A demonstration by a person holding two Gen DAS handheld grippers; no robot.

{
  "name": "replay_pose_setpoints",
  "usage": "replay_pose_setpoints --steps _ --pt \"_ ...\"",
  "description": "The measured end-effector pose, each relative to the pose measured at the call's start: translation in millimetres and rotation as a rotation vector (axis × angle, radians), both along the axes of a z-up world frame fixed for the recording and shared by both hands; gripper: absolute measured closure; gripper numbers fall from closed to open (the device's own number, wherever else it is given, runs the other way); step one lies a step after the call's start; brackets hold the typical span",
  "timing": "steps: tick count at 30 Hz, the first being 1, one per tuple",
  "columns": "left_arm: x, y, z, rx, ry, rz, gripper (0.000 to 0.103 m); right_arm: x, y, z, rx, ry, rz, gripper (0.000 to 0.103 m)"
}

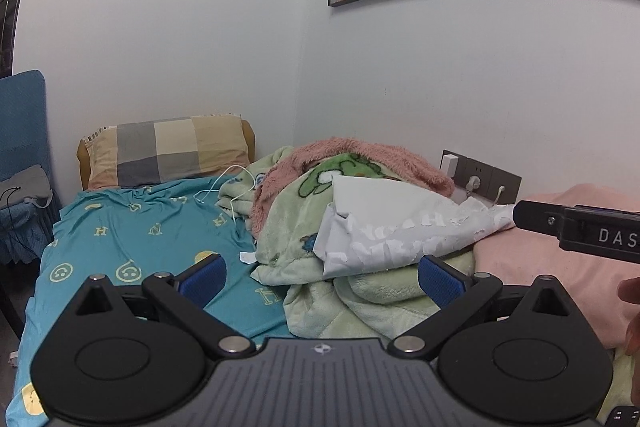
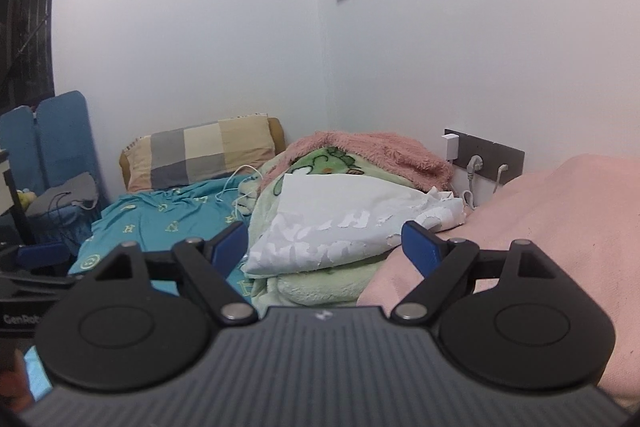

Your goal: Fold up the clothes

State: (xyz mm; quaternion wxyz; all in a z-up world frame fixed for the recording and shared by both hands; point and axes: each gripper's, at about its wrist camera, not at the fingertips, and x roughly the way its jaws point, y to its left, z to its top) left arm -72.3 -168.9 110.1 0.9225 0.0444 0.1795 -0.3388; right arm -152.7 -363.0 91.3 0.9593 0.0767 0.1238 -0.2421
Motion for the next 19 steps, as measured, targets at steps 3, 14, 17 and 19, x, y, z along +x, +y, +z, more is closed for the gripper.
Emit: replay_pose_setpoints --steps 3,14,17,19 --pt "-1 -1 -3 0.004 -0.008 -0.002 0.000 2 0 -7 -0.007 0.009 -0.017 0.018" --pt "3 0 -11 0.009 0.007 0.021 0.000 4 3 -15 0.009 0.014 -0.026 0.018" --pt "-1 0 -10 0.014 -0.008 0.021 0.000 2 4 -15 0.009 0.015 -0.026 0.018" --pt "-2 1 -9 0.012 -0.008 0.017 0.000 2 4 -15 0.015 0.016 -0.028 0.018"
